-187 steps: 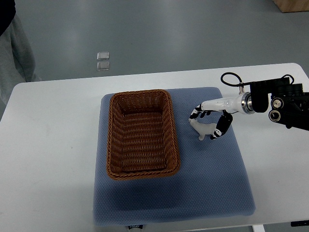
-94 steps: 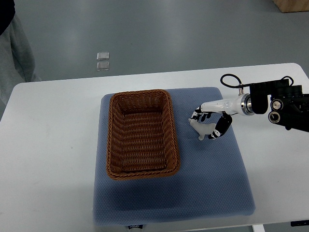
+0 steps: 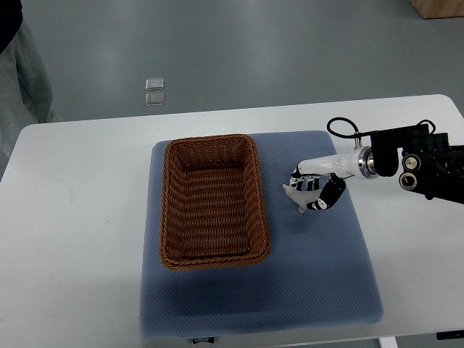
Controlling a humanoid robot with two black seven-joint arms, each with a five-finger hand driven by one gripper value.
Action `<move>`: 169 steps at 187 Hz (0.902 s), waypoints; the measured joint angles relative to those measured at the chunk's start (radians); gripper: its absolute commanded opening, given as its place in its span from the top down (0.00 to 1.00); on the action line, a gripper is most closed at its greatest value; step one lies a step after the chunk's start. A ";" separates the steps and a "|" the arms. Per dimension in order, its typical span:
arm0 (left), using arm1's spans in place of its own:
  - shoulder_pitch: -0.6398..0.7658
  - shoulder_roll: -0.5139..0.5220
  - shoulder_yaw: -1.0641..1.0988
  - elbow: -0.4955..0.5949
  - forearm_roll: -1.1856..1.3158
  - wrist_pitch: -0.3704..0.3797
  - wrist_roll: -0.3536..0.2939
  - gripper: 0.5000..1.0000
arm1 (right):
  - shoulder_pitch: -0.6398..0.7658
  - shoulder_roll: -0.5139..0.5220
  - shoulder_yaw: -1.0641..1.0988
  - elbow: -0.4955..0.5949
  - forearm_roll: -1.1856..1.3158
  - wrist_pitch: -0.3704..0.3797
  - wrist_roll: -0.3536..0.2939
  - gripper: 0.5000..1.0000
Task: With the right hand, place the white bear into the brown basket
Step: 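Close the right hand's fingers around the white bear, then lift the bear and carry it over the wicker basket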
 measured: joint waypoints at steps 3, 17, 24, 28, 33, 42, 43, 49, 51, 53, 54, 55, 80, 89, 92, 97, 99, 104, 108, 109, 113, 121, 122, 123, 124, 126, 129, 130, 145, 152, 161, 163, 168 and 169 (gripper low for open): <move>0.000 0.000 0.000 0.000 0.000 0.000 0.000 0.00 | 0.000 0.000 0.000 0.000 0.000 0.001 0.000 0.91; 0.000 0.000 0.000 0.000 0.000 0.000 0.000 0.00 | 0.000 0.000 0.000 0.000 0.000 0.003 0.000 0.92; 0.000 0.000 0.000 0.000 0.000 0.000 0.000 0.00 | 0.000 0.000 0.000 0.000 0.000 0.004 0.001 0.94; 0.000 0.000 0.000 0.000 0.000 0.000 0.000 0.00 | 0.000 0.000 0.000 0.000 0.000 0.004 0.001 0.95; 0.000 0.000 0.000 0.000 0.000 0.000 0.000 0.00 | 0.001 -0.001 0.000 0.000 0.000 0.005 0.001 0.95; 0.000 0.000 0.000 0.000 0.000 0.000 0.000 0.00 | 0.005 -0.002 0.001 0.000 0.000 0.005 0.002 0.95; 0.000 0.000 0.000 0.000 0.000 0.000 0.000 0.00 | 0.005 -0.003 0.001 0.000 0.000 0.005 0.002 0.95; 0.000 0.000 0.000 0.000 0.000 0.000 0.000 0.00 | 0.008 -0.005 0.002 0.000 0.000 0.005 0.002 0.95; 0.000 0.000 0.000 0.000 0.000 0.000 0.000 0.00 | 0.009 -0.006 0.002 0.000 0.000 0.006 0.002 0.95; 0.000 0.000 0.000 0.000 0.000 0.000 0.000 0.00 | 0.011 -0.007 0.003 0.000 0.000 0.006 0.002 0.95; 0.000 0.000 0.000 0.000 0.000 0.000 0.000 0.00 | 0.011 -0.008 0.003 0.000 0.000 0.006 0.002 0.95; 0.000 0.000 0.000 0.000 0.000 0.000 0.000 0.00 | 0.011 -0.008 0.003 0.000 0.000 0.006 0.002 0.95; 0.000 0.000 0.000 0.000 0.000 0.000 0.000 0.00 | 0.033 -0.023 0.007 0.000 0.001 0.010 0.002 0.95; 0.000 0.000 0.000 0.000 0.000 0.000 0.000 0.00 | 0.050 -0.031 0.007 0.000 0.002 0.011 0.002 0.95; 0.000 0.000 0.000 0.000 0.000 0.000 0.000 0.00 | 0.055 -0.033 0.007 0.000 0.002 0.012 0.002 0.95; 0.000 0.000 0.000 0.000 0.000 0.000 0.000 0.00 | 0.066 -0.037 0.007 0.000 0.002 0.013 0.002 0.95; 0.000 0.000 0.000 0.000 0.000 0.000 0.000 0.00 | 0.070 -0.038 0.007 0.000 0.003 0.013 0.002 0.95; 0.000 0.000 0.000 0.000 0.000 0.000 0.000 0.00 | 0.082 -0.040 0.007 0.000 0.003 0.014 0.002 0.94; 0.000 0.000 0.000 0.000 0.000 0.000 0.000 0.00 | 0.096 -0.042 0.007 0.000 0.003 0.015 0.003 0.94; 0.000 0.000 0.000 0.000 0.000 0.000 0.000 0.00 | 0.099 -0.043 0.007 -0.001 0.004 0.016 0.003 0.94; 0.000 0.000 0.000 0.000 0.000 0.000 0.000 0.00 | 0.111 -0.043 0.007 -0.001 0.004 0.016 0.003 0.94; 0.000 0.000 0.000 0.000 0.000 0.000 0.000 0.00 | 0.141 -0.043 0.008 -0.001 0.005 0.018 0.003 0.94; 0.000 0.000 0.000 0.000 0.000 0.000 0.000 0.00 | 0.144 -0.042 0.008 -0.001 0.005 0.018 0.003 0.94; 0.000 0.000 0.000 0.000 0.000 0.000 0.000 0.00 | 0.148 -0.042 0.008 -0.001 0.005 0.019 0.003 0.94; 0.000 0.000 0.000 0.000 0.000 0.000 0.000 0.00 | 0.152 -0.041 0.008 -0.001 0.005 0.019 0.003 0.94; 0.000 0.000 0.000 0.000 0.000 0.000 0.000 0.00 | 0.159 -0.040 0.008 -0.001 0.006 0.019 0.003 0.94; 0.000 0.000 0.000 0.000 0.000 0.000 0.000 0.00 | 0.174 -0.038 0.008 -0.001 0.006 0.021 0.003 0.94; 0.000 0.000 0.000 0.000 0.000 0.000 0.000 0.00 | 0.178 -0.037 0.008 -0.001 0.006 0.021 0.003 0.94; 0.000 0.000 0.000 0.000 0.000 0.000 0.000 0.00 | 0.236 -0.017 0.008 -0.002 0.007 0.032 0.004 0.94; 0.000 0.000 0.000 0.000 0.000 0.000 0.000 0.00 | 0.260 0.005 0.008 -0.002 0.007 0.036 0.004 0.94; 0.000 0.000 0.000 0.000 0.000 0.000 0.000 0.00 | 0.290 0.042 0.004 -0.004 0.008 0.041 0.004 0.94; 0.000 0.000 0.000 0.000 0.000 0.000 0.000 0.00 | 0.295 0.050 0.003 -0.005 0.008 0.042 0.004 0.94; 0.000 0.000 0.000 0.000 0.000 0.000 0.000 0.00 | 0.305 0.068 0.001 -0.006 0.008 0.043 0.004 0.94; 0.000 0.000 0.000 0.000 0.000 0.000 0.000 0.00 | 0.308 0.075 0.000 -0.007 0.008 0.044 0.004 0.94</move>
